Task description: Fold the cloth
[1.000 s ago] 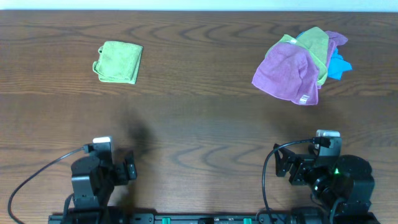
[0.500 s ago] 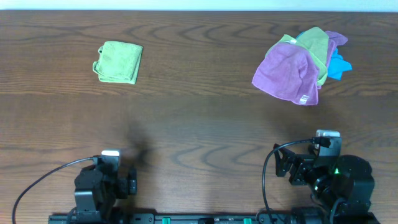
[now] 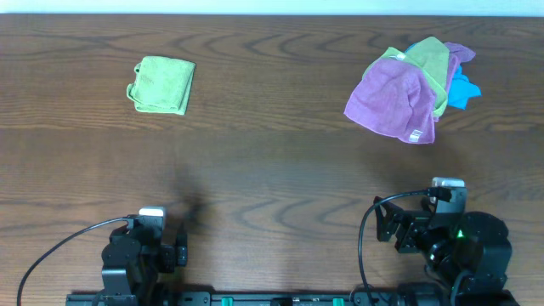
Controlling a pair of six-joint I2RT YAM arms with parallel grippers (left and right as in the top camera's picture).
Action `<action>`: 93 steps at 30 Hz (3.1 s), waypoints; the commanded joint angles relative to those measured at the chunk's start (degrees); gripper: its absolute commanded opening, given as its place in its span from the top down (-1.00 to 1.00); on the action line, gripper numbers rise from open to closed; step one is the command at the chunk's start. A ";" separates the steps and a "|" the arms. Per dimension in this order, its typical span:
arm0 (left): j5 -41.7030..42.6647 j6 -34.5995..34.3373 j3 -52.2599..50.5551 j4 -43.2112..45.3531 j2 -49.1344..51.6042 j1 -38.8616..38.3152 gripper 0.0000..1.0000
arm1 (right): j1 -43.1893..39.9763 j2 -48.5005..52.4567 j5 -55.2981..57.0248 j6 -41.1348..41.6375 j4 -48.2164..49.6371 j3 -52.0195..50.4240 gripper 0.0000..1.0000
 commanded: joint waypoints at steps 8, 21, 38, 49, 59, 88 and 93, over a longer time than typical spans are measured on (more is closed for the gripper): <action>-3.43 1.25 -2.05 -1.42 -0.59 -0.28 -0.91 | -0.35 -0.24 -0.39 0.70 -0.04 0.00 -0.98; -3.43 1.25 -2.05 -1.44 -0.59 -0.28 -0.91 | -0.35 -0.24 -0.39 0.70 -0.04 0.00 -0.98; -3.43 1.25 -2.05 -1.44 -0.59 -0.28 -0.91 | -0.09 -7.08 7.74 -2.05 0.70 -7.04 -0.98; -3.43 1.25 -2.05 -1.44 -0.59 -0.28 -0.91 | -0.46 -19.12 7.30 -9.07 5.84 -21.55 -0.99; -3.43 1.25 -2.05 -1.44 -0.59 -0.28 -0.91 | -3.74 -22.91 7.04 -9.90 5.79 -26.08 -0.99; -3.43 1.25 -2.05 -1.44 -0.59 -0.28 -0.91 | -5.11 -22.91 2.99 -17.99 5.20 -28.55 -0.99; -3.43 1.25 -2.05 -1.44 -0.59 -0.28 -0.91 | -5.11 -22.91 2.99 -17.99 5.18 -28.55 -0.99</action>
